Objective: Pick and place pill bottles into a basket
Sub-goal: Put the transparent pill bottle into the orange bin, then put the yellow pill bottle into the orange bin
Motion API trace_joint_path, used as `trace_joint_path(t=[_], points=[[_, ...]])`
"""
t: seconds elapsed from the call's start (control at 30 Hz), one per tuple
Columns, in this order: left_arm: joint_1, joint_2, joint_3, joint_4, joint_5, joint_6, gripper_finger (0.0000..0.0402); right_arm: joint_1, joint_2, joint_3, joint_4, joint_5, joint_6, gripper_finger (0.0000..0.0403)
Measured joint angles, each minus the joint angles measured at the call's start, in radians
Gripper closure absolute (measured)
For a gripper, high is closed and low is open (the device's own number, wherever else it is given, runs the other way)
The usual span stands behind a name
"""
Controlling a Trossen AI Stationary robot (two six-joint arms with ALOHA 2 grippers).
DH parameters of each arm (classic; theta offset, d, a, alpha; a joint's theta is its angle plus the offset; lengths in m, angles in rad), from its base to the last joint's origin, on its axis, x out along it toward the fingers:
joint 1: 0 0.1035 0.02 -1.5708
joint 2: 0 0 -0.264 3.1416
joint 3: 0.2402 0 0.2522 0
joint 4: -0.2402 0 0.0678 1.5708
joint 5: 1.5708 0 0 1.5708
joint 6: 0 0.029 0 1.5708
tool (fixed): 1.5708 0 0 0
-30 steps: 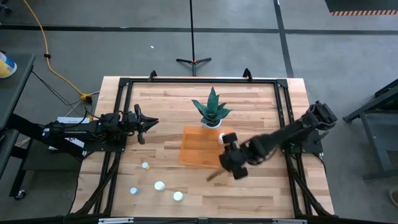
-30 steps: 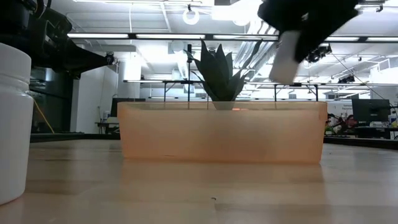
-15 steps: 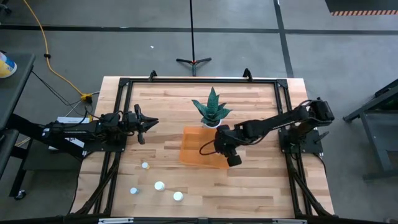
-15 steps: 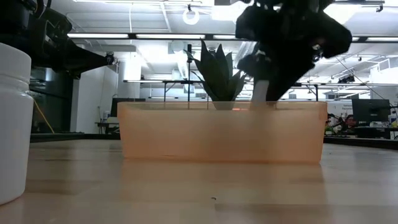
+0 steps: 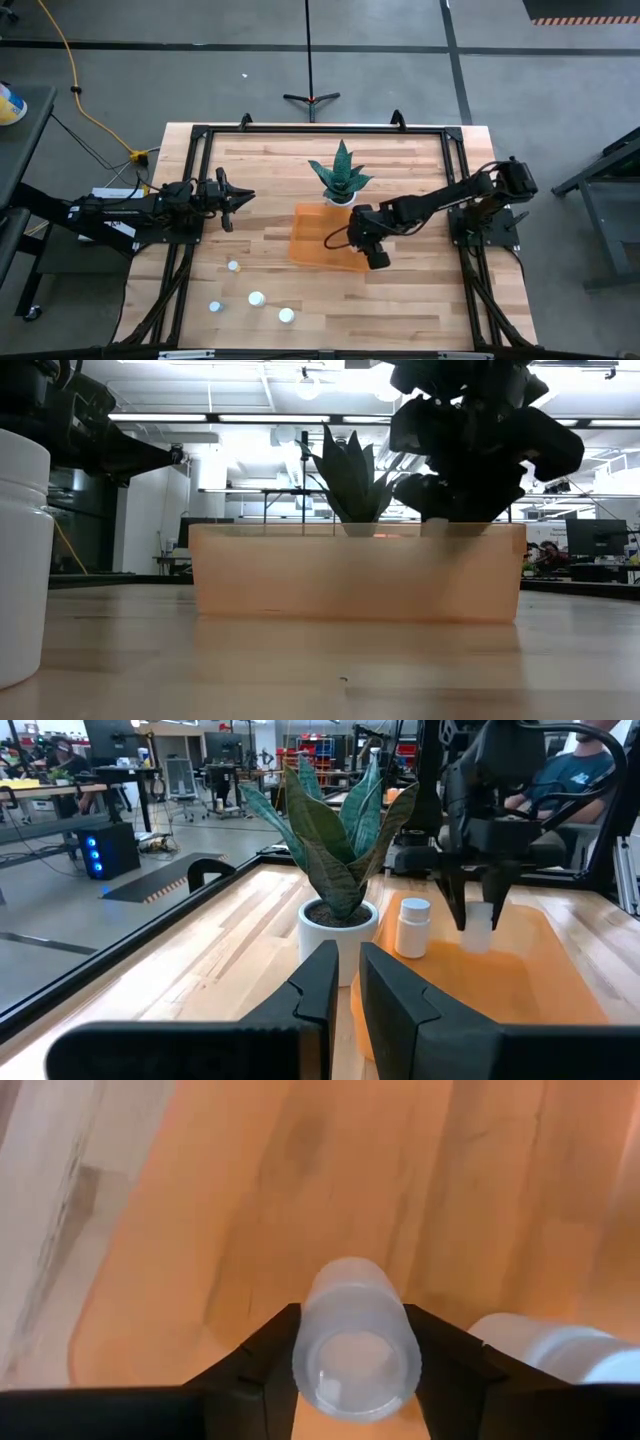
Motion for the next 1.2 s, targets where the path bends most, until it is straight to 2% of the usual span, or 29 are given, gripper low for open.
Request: trace_joint_path(t=[0.23,0.33,0.43,0.57,0.7,0.8,1.03,1.2], points=[[0.0,0.0,0.0,0.0,0.0,0.0,0.0318,0.0,0.0,0.0,-0.002,0.001,0.012,0.0213],[0.0,0.0,0.0,0.0,0.0,0.0,0.0318,-0.001,0.0,0.01,-0.022,0.002,0.013,0.0212],[0.0,0.0,0.0,0.0,0.0,0.0,0.0318,-0.011,-0.001,0.063,-0.131,0.009,0.005,0.0215],[0.0,0.0,0.0,0.0,0.0,0.0,0.0318,-0.021,-0.055,0.093,-0.208,0.075,0.004,0.0226],[0.0,0.0,0.0,-0.003,0.02,-0.004,0.0318,-0.012,-0.209,0.041,-0.255,0.077,0.034,0.0245],[0.0,0.0,0.0,-0.006,0.033,-0.002,0.0318,0.021,-0.38,-0.057,-0.221,0.092,0.107,0.0262],[0.0,0.0,0.0,-0.006,0.032,-0.002,0.0318,0.149,-0.819,-0.422,0.15,0.233,0.171,0.029],[0.0,0.0,0.0,-0.006,0.032,-0.003,0.0318,0.194,-1.053,-0.635,0.289,0.333,0.17,0.0302]])
